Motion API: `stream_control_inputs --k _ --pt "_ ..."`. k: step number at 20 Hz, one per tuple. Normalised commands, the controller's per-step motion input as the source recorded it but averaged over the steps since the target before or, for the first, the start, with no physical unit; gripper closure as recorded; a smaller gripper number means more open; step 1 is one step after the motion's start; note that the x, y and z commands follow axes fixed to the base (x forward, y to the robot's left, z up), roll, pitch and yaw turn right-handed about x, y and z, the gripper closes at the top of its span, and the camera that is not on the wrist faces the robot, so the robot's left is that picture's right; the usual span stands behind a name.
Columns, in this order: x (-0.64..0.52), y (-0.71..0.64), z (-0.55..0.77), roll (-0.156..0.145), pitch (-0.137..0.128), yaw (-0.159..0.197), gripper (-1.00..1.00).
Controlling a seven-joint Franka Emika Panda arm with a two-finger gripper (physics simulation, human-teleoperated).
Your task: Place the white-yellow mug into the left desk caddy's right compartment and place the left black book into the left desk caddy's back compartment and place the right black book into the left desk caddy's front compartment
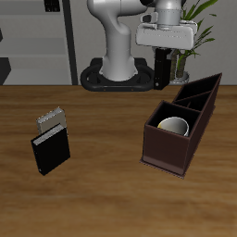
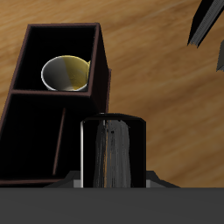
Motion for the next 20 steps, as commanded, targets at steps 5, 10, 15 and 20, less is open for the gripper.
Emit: stream_control_inputs --k 5,10,15,20 --pt "0.17 0.21 0.06 0.004 0.013 0.000 1.00" --pt "0.23 0.28 0.08 0.042 0.017 0.009 1.00" --pt "0.38 0.26 0.05 -0.044 0.021 0.013 1.00" --pt "0.21 0.08 0.04 0.001 -0.004 0.013 1.00"
